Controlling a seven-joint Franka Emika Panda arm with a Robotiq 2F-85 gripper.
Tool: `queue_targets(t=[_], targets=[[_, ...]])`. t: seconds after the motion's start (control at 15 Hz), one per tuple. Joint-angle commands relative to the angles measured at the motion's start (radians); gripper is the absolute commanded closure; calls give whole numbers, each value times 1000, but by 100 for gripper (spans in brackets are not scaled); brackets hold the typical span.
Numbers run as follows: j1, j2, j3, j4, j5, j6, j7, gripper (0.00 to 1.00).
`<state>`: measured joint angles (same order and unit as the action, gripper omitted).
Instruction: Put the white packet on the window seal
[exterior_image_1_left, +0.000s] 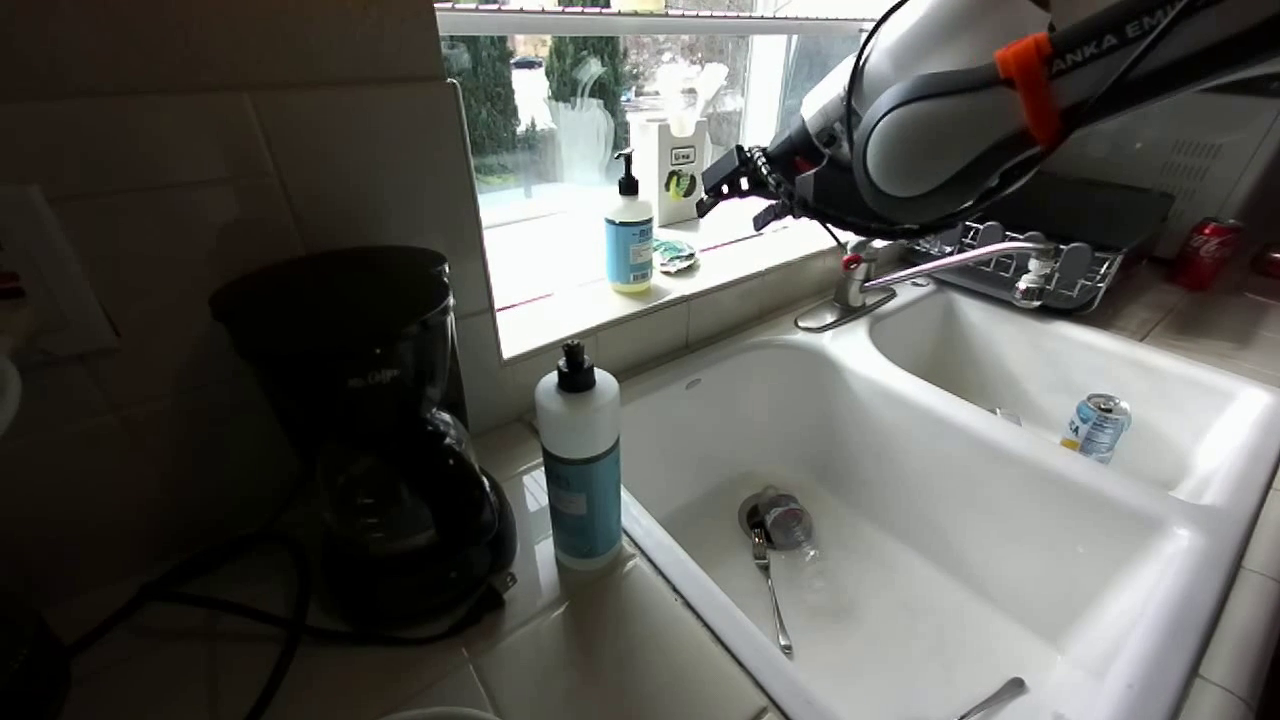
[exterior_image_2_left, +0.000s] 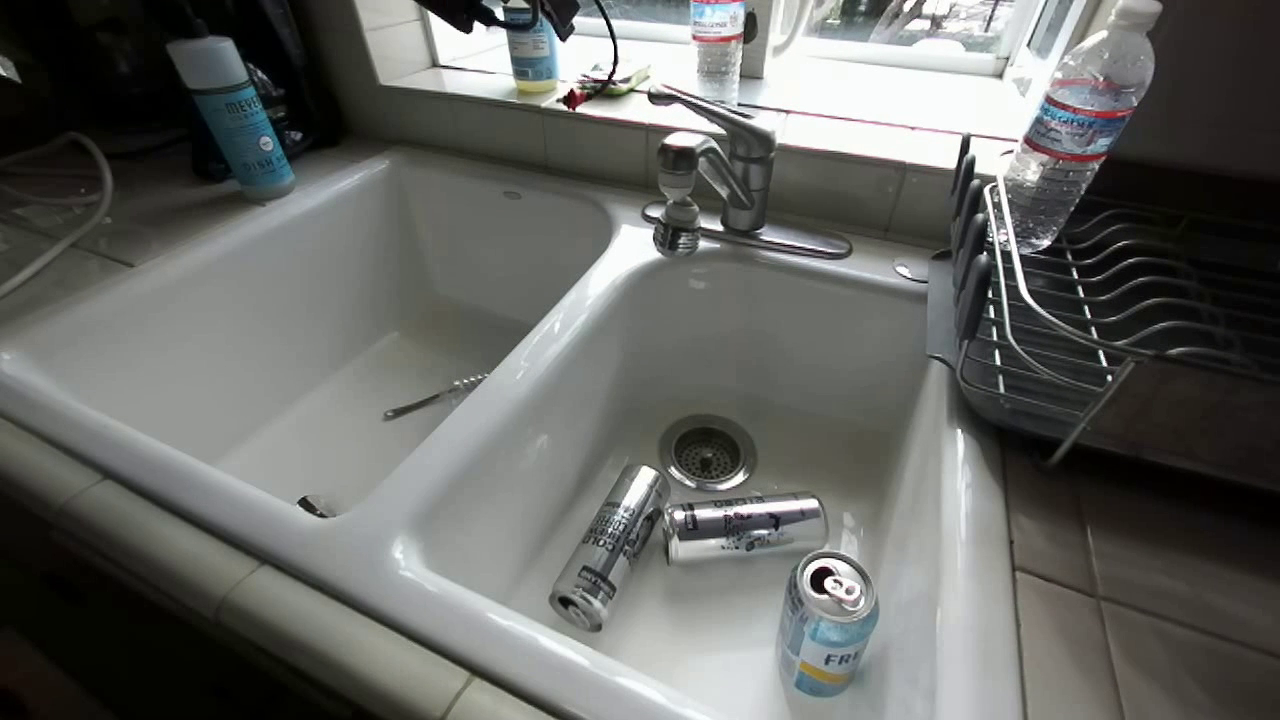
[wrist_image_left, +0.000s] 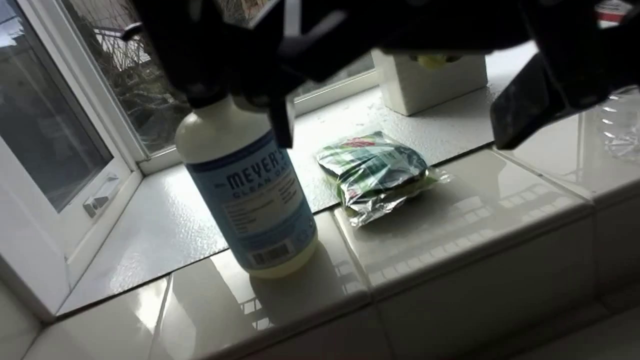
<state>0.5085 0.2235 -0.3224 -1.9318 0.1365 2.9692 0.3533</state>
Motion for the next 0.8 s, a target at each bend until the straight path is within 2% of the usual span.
queue_targets(t=[0.0, 0.13, 0.2, 0.6, 0.67, 0.73], targets=[[137, -193, -111, -223, -263, -52, 93, 0], [200, -245, -179, -260, -414, -117, 170, 0], [206, -275, -179, -274, -489, -150, 211, 0], [158, -549, -37, -457, -901, -157, 336, 0], [118, -595, 3, -487, -985, -135, 354, 0], [49, -645, 56, -515, -1056, -99, 405, 0]])
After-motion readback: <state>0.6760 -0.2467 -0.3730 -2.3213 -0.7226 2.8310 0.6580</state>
